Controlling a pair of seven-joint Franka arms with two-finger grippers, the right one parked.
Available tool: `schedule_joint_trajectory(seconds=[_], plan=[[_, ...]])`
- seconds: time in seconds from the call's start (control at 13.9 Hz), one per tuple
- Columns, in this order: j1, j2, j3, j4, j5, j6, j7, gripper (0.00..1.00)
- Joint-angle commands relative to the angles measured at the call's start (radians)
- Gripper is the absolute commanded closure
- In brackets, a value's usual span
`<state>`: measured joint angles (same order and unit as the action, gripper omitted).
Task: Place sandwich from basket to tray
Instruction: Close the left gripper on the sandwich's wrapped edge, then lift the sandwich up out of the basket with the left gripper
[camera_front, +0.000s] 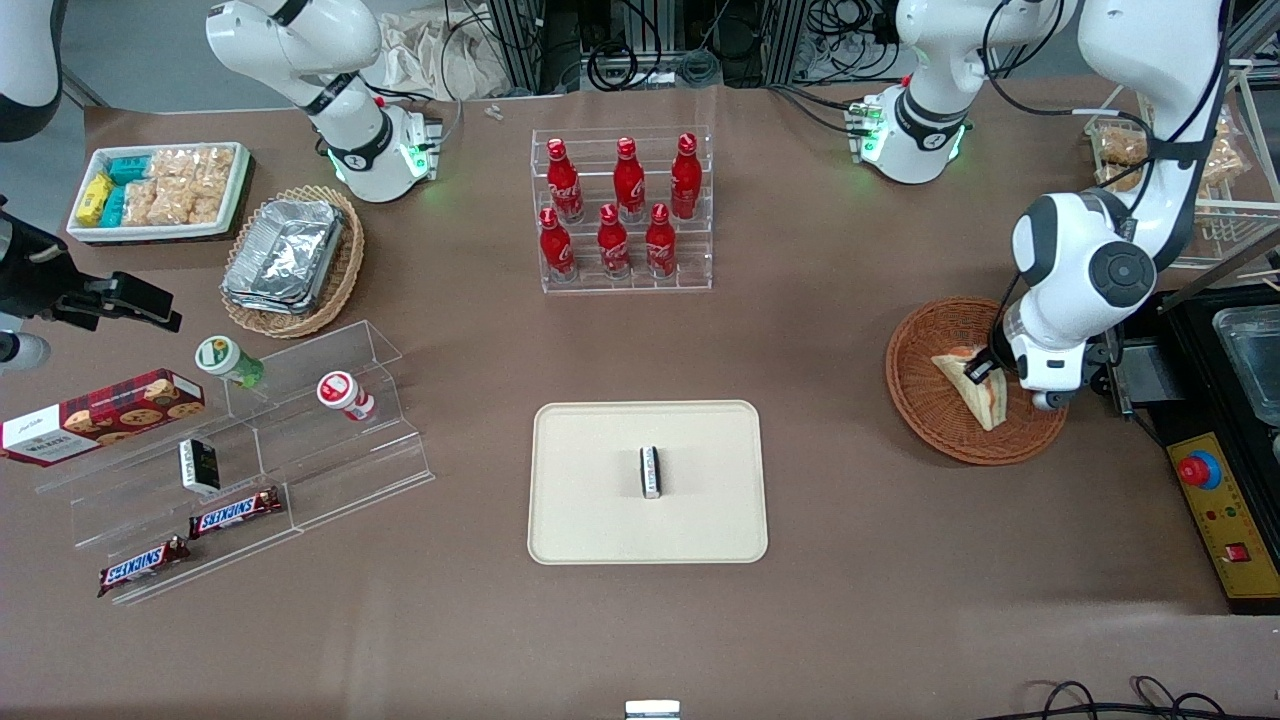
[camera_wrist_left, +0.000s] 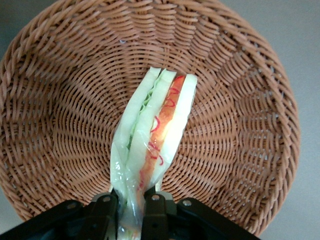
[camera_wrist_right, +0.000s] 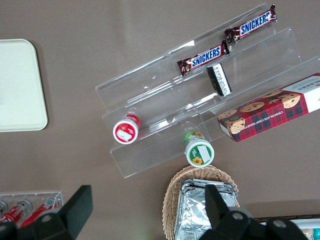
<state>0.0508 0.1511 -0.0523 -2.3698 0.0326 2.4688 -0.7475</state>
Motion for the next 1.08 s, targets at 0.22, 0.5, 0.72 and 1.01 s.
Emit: schedule_joint_trajectory(seconds=[0.22,0.5,0.72,1.01], plan=[[-0.008,-0.054,-0.052,0.313,0.027,-0.432,0.016,1.0],[-0.008,-0.044,-0.127,0.683,0.01,-0.838,0.023,1.0],[-0.008,-0.021,-0.234,0.793,0.01,-0.884,0.005,1.0],[-0.014,0.085,-0.375,0.903,0.012,-0.872,0.028,1.0]])
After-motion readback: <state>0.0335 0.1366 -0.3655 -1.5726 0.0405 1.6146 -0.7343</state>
